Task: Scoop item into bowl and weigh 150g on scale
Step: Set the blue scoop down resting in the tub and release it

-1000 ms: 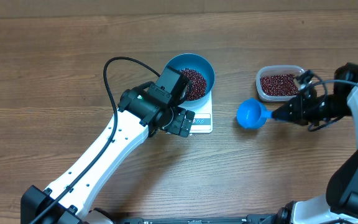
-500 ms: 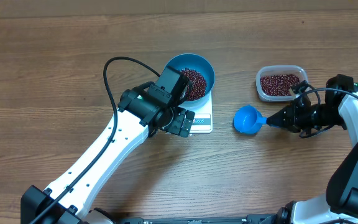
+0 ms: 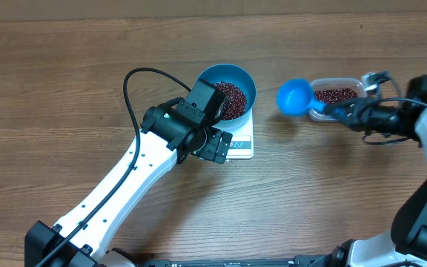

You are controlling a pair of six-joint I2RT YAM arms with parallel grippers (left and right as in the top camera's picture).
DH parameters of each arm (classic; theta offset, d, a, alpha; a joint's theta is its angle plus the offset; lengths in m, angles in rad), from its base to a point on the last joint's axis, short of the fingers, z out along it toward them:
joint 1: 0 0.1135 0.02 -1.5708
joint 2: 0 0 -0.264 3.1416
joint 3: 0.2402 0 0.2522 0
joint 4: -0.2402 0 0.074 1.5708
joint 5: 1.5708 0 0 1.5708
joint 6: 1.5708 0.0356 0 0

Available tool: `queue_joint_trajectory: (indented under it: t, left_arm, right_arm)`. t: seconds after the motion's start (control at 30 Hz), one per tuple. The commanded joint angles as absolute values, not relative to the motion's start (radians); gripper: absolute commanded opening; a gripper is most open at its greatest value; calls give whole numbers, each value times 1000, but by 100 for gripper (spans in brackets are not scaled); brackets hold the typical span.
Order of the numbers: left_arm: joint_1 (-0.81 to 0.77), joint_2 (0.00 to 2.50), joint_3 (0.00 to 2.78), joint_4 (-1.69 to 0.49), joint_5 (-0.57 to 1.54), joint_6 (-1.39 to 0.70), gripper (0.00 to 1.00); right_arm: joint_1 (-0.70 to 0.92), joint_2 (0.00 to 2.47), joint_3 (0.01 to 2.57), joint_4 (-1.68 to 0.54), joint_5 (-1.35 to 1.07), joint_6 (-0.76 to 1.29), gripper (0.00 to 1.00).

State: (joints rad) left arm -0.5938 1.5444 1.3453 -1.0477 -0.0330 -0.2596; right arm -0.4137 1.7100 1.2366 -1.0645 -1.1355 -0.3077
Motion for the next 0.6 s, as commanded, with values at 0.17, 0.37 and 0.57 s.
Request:
queue_joint_trajectory:
  t: [0.17, 0.37, 0.57]
  left_arm:
    - [-589, 1520, 1351, -1046, -25, -262, 99]
    - [-589, 1520, 1351, -1046, -26, -262, 100]
    - [-589, 1520, 1351, -1046, -26, -262, 100]
  right_arm:
    - [-613, 1693, 1259, -982, -1086, -97, 4]
    - [-634, 1693, 1258, -992, -987, -97, 4]
    - [-612, 1696, 1258, -947, -987, -96, 4]
